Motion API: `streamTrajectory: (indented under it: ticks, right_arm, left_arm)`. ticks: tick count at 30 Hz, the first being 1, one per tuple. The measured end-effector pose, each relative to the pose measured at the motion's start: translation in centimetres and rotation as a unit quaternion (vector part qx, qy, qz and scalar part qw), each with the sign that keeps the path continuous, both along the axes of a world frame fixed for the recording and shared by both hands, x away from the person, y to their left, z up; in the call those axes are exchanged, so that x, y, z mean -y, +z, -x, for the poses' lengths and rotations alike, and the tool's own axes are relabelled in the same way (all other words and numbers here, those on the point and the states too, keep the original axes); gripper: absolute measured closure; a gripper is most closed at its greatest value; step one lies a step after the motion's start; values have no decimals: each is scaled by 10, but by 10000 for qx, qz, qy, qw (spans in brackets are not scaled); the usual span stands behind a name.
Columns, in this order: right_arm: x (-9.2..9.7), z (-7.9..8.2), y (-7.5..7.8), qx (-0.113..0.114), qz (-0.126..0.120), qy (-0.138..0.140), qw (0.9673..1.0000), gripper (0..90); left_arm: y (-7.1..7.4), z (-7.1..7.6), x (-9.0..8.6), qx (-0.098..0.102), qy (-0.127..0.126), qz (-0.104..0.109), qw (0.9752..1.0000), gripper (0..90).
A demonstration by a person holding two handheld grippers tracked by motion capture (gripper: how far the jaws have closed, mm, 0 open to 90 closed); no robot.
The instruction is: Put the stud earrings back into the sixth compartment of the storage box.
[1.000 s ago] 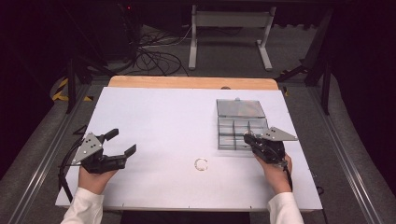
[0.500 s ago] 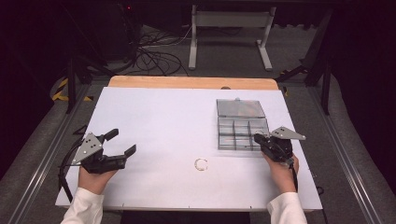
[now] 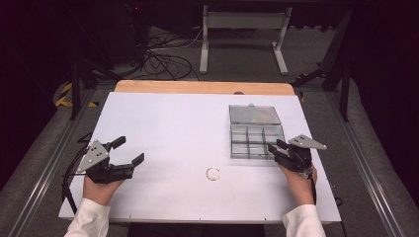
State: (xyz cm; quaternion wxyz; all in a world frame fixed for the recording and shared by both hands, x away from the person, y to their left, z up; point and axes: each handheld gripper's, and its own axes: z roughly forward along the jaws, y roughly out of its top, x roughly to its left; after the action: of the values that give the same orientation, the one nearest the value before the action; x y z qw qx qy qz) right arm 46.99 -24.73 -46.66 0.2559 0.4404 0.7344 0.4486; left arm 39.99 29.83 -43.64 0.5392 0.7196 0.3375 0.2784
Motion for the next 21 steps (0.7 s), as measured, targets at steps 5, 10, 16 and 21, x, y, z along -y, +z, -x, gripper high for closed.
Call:
streamTrajectory:
  ticks: [5,10,16,21]
  right_arm:
    - [-7,3,2,110,-23,223,9997,448]
    - [-16,7,3,179,-105,444,9988,353]
    - [-22,9,5,191,-148,611,9978,264]
    - [-31,12,7,216,-172,829,9962,186]
  left_arm:
    - [0,0,0,-9,10,21,10000,134]
    - [0,0,-1,1,-7,-12,10000,133]
    - [0,-1,-1,-8,-4,-18,10000,133]
    - [0,0,0,-18,4,26,10000,133]
